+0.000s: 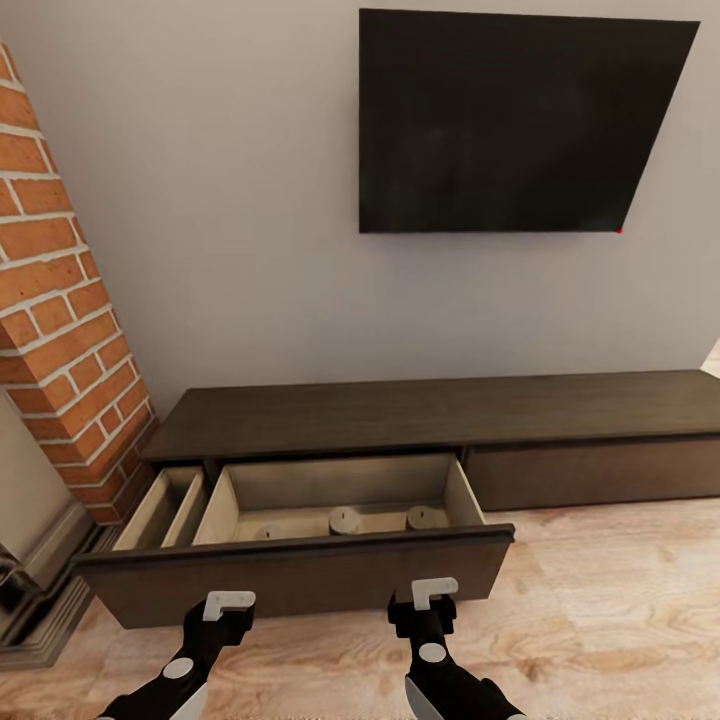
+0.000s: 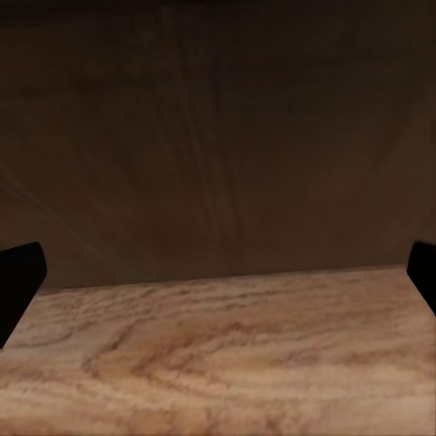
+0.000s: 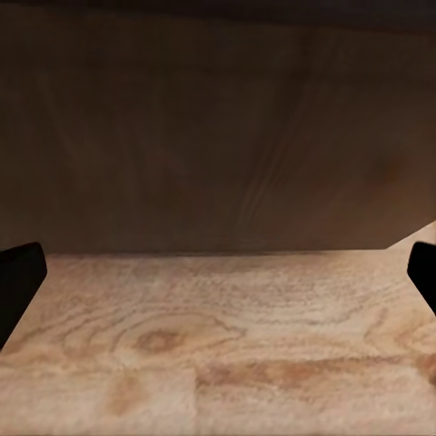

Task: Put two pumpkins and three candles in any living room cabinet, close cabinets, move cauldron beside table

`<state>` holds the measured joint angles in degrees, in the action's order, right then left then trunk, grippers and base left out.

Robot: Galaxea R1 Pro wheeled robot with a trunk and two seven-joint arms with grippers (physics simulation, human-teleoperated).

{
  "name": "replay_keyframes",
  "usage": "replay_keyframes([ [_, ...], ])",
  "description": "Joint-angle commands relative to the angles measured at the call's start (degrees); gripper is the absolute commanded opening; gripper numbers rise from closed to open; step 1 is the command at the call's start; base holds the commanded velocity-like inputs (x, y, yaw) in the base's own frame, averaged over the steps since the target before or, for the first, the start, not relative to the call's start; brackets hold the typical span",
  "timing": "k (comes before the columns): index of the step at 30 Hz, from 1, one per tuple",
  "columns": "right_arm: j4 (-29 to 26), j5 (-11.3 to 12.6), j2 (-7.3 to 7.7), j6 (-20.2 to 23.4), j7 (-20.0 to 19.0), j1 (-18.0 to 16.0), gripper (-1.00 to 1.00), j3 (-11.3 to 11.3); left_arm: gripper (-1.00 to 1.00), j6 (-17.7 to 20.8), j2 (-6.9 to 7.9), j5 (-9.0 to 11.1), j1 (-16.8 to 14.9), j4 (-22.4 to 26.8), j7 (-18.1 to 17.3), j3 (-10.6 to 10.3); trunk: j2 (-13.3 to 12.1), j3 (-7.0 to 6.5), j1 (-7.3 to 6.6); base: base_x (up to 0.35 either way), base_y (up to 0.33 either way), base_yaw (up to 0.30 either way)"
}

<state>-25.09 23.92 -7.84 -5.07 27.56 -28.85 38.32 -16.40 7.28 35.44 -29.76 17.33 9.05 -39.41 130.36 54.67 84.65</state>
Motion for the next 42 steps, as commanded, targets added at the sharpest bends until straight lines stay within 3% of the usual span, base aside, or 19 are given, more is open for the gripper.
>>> replay_keyframes([
  [1,0.0,0.6,0.02,-0.4,0.3,-0.1,1.00,0.4,1.00,-0.1,0.06,0.2,0.0,0.1,0.4,-0.5,0.4,0.24,0.21,0.000,0.000,0.000],
  [15,0.0,0.6,0.02,-0.4,0.3,-0.1,1.00,0.4,1.00,-0.1,0.09,0.2,0.0,0.1,0.4,-0.5,6.1,2.75,3.29,0.000,0.000,0.000],
  [26,0.0,0.6,0.02,-0.4,0.3,-0.1,1.00,0.4,1.00,-0.2,0.04,-0.1,0.0,0.1,0.4,-0.6,6.1,2.75,3.29,0.011,0.002,0.000],
  [42,0.0,0.6,0.02,-0.4,0.3,-0.1,1.00,0.4,1.00,-0.2,0.01,-0.2,0.0,0.1,0.4,-0.7,6.1,2.75,3.29,0.170,0.071,0.000],
])
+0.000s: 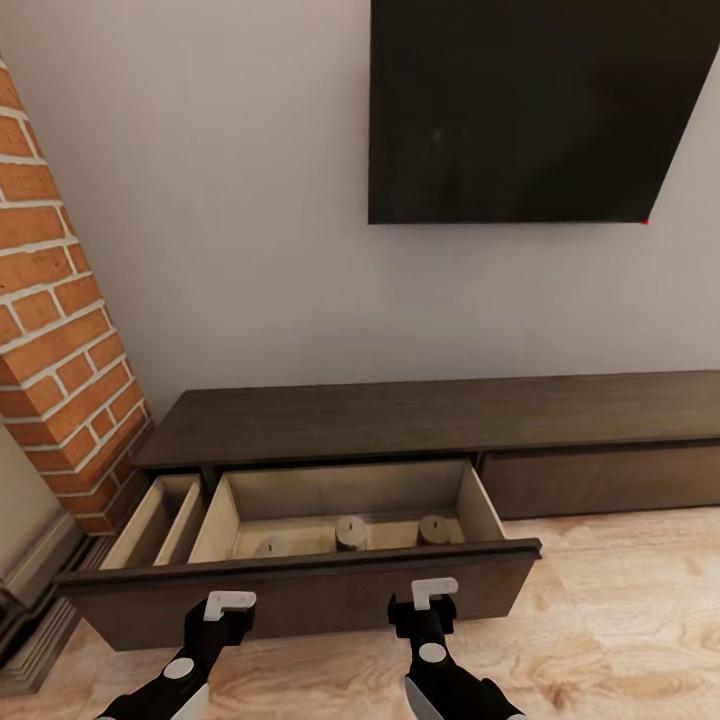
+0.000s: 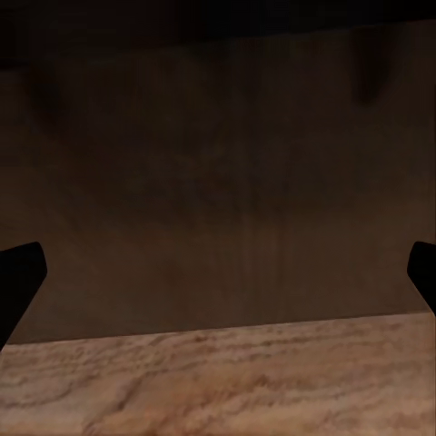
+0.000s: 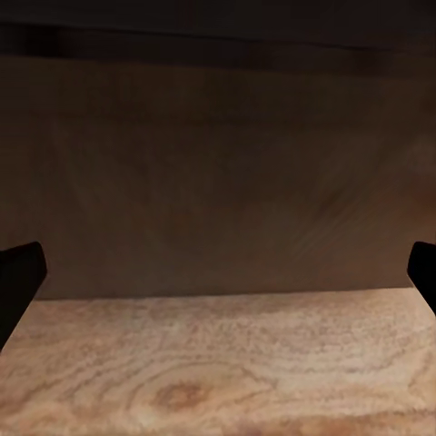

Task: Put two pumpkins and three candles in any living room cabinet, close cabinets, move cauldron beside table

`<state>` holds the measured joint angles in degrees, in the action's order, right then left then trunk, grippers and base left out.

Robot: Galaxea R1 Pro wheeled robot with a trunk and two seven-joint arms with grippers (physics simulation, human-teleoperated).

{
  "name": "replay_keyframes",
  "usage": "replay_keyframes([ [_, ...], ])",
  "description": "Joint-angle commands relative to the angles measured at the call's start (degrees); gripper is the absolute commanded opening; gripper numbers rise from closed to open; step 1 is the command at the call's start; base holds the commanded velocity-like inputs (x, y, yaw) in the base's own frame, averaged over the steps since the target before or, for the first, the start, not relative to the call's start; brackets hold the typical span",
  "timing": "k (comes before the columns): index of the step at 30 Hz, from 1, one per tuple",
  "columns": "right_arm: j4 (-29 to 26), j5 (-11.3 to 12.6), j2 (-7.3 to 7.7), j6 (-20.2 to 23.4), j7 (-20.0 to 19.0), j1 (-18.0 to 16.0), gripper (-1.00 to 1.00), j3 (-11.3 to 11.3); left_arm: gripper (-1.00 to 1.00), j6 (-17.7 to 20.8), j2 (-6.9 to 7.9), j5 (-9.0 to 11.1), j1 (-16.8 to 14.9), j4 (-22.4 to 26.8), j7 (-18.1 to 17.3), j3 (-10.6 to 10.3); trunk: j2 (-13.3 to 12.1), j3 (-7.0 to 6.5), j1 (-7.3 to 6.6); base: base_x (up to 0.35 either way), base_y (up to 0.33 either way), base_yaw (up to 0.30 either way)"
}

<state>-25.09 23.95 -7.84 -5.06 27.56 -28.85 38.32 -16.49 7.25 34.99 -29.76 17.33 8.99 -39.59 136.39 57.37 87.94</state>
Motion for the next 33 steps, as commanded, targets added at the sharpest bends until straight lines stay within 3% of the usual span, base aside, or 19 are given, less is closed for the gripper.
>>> replay_keyframes([
  [1,0.0,0.6,0.02,-0.4,0.3,-0.1,1.00,0.4,1.00,-0.1,0.05,0.3,0.0,0.1,0.4,-0.5,0.0,0.05,-0.01,0.017,0.007,0.000],
  [24,0.0,0.6,0.02,-0.4,0.3,-0.1,1.00,0.4,1.00,-0.1,0.05,0.3,0.0,0.2,0.5,-0.5,0.0,0.05,-0.01,0.002,0.001,0.000],
  [27,0.0,0.6,0.02,-0.4,0.3,-0.1,1.00,0.4,1.00,-0.1,0.05,0.3,0.0,0.2,0.5,-0.5,1.2,0.59,0.65,0.000,0.000,0.000],
  [33,0.0,0.6,0.02,-0.4,0.3,-0.1,1.00,0.4,1.00,0.0,0.05,0.3,0.0,0.2,0.5,-0.5,1.2,0.59,0.65,0.000,0.000,0.000],
])
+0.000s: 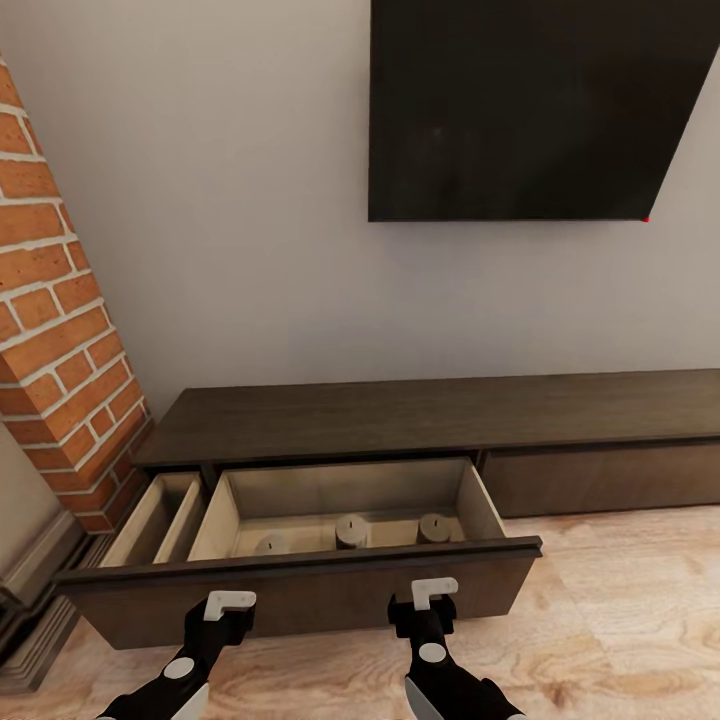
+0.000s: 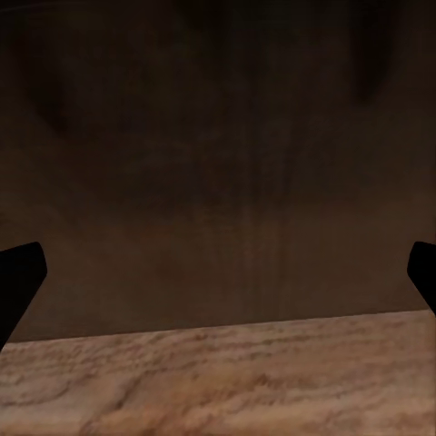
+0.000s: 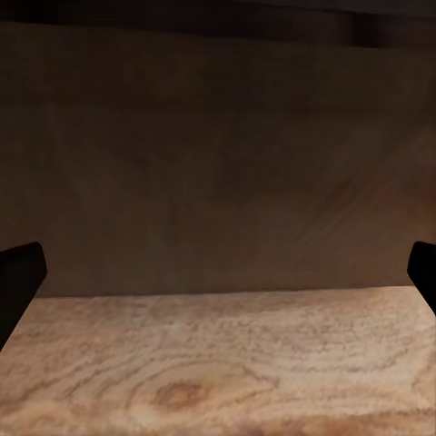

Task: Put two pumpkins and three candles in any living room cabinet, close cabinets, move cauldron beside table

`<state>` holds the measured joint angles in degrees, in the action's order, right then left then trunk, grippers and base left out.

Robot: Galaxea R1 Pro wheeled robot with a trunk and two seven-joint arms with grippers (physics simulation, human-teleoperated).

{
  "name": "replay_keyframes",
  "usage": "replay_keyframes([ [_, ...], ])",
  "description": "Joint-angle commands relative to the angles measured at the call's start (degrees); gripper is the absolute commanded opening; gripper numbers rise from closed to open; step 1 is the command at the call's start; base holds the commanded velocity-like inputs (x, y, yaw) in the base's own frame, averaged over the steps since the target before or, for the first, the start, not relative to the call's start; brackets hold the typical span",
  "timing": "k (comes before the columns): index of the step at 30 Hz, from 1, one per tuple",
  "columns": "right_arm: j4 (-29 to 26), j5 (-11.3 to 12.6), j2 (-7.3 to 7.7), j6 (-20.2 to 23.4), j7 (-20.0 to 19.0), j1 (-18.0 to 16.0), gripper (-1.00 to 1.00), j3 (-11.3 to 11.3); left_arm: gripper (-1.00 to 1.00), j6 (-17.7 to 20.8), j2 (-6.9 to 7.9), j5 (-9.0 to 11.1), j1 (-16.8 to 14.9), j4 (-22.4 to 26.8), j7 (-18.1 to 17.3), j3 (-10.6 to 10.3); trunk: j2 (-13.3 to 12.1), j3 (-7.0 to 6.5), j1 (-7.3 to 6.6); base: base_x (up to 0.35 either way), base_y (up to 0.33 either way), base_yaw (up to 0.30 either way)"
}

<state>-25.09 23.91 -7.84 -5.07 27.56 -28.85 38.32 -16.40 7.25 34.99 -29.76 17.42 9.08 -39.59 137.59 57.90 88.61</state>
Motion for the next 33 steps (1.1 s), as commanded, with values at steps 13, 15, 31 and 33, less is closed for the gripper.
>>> replay_keyframes([
  [13,0.0,0.6,0.02,-0.4,0.3,-0.1,1.00,0.4,1.00,-0.1,0.05,0.2,0.0,0.0,0.4,-0.5,0.0,0.05,-0.01,0.062,0.019,0.000],
  [15,0.0,0.6,0.02,-0.4,0.3,-0.1,1.00,0.4,1.00,-0.2,0.05,0.2,0.0,0.0,0.4,-0.5,0.0,0.05,-0.01,0.058,0.019,0.000],
  [31,0.0,0.6,0.02,-0.4,0.3,-0.1,1.00,0.4,1.00,-0.1,0.05,0.2,0.0,0.0,0.4,-0.5,0.0,0.05,-0.01,0.072,0.002,0.000],
  [33,0.0,0.6,0.02,-0.4,0.3,-0.1,1.00,0.4,1.00,-0.1,0.05,0.2,0.0,0.0,0.4,-0.5,0.0,0.05,-0.01,0.235,0.000,0.000],
])
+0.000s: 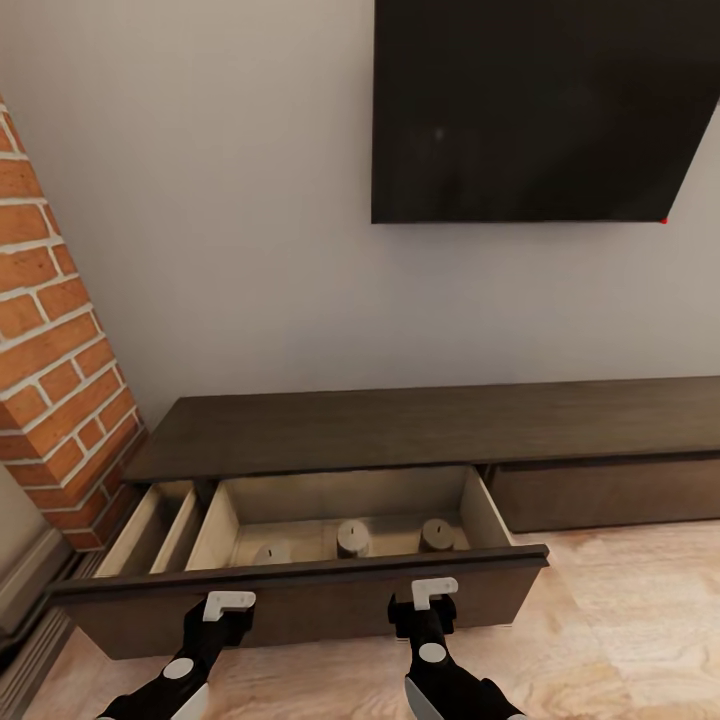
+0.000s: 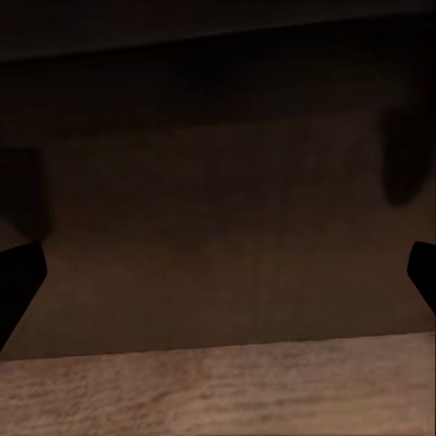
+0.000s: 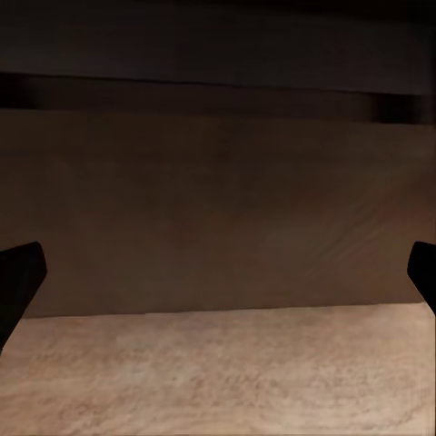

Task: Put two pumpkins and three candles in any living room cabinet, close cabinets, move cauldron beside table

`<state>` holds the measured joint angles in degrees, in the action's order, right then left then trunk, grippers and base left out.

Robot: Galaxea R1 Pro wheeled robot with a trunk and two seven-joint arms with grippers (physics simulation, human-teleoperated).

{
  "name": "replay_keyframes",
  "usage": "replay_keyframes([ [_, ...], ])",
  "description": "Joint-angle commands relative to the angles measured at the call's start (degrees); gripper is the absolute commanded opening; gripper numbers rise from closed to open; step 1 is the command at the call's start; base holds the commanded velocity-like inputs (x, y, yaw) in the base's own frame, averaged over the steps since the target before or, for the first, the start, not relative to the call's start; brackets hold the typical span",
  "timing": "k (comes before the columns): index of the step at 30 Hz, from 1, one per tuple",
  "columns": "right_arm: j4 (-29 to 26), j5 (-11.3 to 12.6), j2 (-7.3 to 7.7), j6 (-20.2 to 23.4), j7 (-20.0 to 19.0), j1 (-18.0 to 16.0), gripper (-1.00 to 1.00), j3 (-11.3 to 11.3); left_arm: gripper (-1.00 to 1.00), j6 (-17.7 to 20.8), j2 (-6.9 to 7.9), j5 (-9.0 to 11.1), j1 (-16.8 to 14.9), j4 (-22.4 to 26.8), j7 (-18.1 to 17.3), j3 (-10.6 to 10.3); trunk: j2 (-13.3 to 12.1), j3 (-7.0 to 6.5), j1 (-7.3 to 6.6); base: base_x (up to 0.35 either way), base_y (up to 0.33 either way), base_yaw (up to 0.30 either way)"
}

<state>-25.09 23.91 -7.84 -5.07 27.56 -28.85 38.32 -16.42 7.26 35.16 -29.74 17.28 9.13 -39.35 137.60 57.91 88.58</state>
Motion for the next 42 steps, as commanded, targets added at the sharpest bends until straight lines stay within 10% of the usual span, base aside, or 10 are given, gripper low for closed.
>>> replay_keyframes([
  [1,0.0,0.6,0.02,-0.4,0.3,-0.1,1.00,0.4,1.00,-0.1,0.04,0.0,-0.1,0.1,0.4,-0.7,0.0,0.05,0.01,0.254,0.000,0.000],
  [42,0.0,0.6,0.02,-0.4,0.3,-0.1,1.00,0.4,1.00,-0.1,0.04,0.0,-0.1,0.1,0.3,-0.7,0.0,0.05,0.01,0.239,0.000,0.000],
])
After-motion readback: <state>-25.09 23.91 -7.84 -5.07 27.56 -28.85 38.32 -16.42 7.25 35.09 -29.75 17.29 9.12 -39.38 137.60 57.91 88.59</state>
